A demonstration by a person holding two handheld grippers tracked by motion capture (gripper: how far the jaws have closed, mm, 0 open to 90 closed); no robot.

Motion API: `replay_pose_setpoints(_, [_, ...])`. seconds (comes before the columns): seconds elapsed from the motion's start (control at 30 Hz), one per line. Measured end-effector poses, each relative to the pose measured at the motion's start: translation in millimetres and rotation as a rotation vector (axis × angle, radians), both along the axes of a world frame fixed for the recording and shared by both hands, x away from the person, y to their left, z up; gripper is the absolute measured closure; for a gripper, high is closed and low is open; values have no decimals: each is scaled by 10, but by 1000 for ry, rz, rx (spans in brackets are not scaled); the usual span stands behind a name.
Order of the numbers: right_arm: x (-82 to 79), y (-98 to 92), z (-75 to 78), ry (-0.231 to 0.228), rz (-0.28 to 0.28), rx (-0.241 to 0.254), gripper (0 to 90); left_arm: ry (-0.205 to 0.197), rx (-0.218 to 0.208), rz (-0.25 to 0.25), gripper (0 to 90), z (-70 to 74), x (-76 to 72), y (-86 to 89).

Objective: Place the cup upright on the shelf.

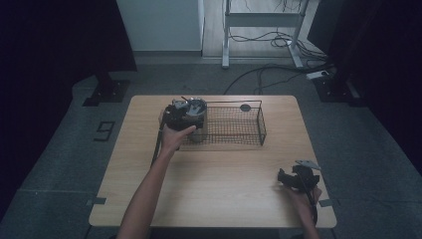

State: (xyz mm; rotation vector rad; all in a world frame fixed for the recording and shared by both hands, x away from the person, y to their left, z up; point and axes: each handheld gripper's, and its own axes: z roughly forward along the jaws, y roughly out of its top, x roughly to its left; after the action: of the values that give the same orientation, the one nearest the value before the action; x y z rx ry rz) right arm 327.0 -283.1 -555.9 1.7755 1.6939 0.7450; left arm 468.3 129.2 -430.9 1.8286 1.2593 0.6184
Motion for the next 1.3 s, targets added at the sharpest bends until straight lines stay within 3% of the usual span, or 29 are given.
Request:
replay_pose_setpoints(0.2, [0,0,0,0,0,0,81,-20,-12,-22,23,36,-186,100])
replay_pose_setpoints(0.5, [0,3,2,2,-3,2,81,-42,6,-58,25,59,-479,174])
replay_pose_setpoints(0.8, [0,2,2,2,-1,1,81,-46,5,-85,32,36,-764,297])
replay_pose_setpoints(0.97, [0,2,2,2,-2,1,81,-37,-1,-104,35,-22,-981,438])
replay_pose_setpoints(1.3, [-1,2,2,1,-3,1,84,-18,-38,-90,42,-193,-1315,696])
